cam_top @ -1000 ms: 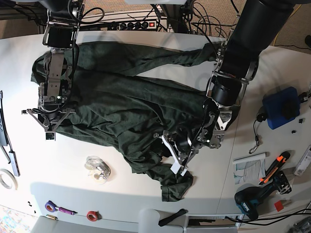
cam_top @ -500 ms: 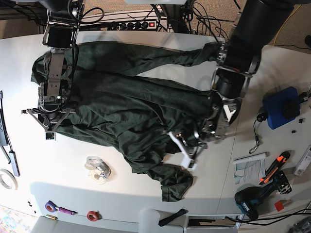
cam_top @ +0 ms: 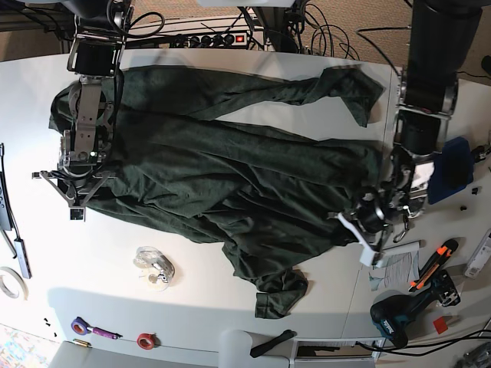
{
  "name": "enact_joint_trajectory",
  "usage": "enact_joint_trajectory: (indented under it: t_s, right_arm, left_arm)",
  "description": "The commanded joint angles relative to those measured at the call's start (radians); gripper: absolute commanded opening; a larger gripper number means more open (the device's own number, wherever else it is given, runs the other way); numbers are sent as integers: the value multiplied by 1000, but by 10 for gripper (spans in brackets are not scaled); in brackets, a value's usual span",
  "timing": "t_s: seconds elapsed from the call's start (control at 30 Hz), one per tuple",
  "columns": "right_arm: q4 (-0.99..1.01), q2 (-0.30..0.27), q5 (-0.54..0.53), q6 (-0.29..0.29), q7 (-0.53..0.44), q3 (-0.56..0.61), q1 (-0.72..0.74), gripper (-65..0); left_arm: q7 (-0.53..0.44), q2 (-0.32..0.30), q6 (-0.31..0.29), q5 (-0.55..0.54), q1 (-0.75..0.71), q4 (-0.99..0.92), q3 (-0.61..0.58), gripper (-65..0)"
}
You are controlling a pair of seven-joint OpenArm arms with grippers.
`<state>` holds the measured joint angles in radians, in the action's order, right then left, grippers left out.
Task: Layout the t-shirt on the table in an organized manner, then fold the t-shirt properly
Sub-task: 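Pull the hem with the left gripper toward the shirt's side edge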
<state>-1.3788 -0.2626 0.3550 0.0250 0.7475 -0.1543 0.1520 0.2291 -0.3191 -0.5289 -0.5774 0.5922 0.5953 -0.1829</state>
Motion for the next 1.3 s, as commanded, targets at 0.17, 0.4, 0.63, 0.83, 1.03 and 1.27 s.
enact_joint_trajectory:
  t_s: [0.17,0.4,0.63,0.83,1.03,1.27]
  right_arm:
    - [-18,-14,26,-23,-10,-5,20,-650]
    - [-18,-14,60,-75,-2,-5,21,-650]
    - [-18,-14,61,-75,-3,-5,21,-650]
    - [-18,-14,49,-74,-3,-5,21,-650]
    - [-18,-14,35,-34,-33,-4,26,-340]
    - [-18,-14,49,-32,-112,-3,119,-340]
  left_arm:
    - [-5,-64,-85,-44,27,16,59,-650]
    - [71,-95,-134,-142,-31,48,260,-650]
    - [69,-85,-169,-196,-92,48,277,-650]
    - [67,-51,-169,-205,-99,49,277,-532]
    - [67,-33,-169,-205,-89,49,277,-358]
    - [66,-32,-169,-205,-88,49,277,-358]
